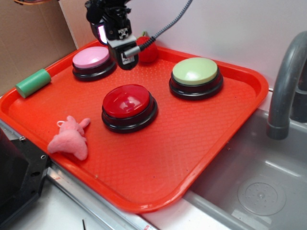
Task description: Push the red button.
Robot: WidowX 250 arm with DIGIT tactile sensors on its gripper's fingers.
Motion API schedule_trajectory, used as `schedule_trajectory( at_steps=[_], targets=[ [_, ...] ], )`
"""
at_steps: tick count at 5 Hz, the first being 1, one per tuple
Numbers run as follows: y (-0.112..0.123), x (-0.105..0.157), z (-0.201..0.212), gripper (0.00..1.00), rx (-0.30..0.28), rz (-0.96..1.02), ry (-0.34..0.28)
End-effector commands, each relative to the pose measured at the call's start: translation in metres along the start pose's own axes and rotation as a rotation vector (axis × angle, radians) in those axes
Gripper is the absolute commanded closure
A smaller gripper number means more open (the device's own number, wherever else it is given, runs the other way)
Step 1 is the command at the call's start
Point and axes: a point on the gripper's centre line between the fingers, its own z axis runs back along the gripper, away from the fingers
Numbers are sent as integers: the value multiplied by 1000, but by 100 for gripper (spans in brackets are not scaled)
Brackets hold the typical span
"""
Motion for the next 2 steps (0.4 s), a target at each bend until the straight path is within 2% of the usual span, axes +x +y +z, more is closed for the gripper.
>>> schedule_trajectory(
  at_steps=[1,2],
  targets=[
    [-10,9,30,0,16,-4,-91],
    [-13,8,33,0,33,-2,-85]
  ],
)
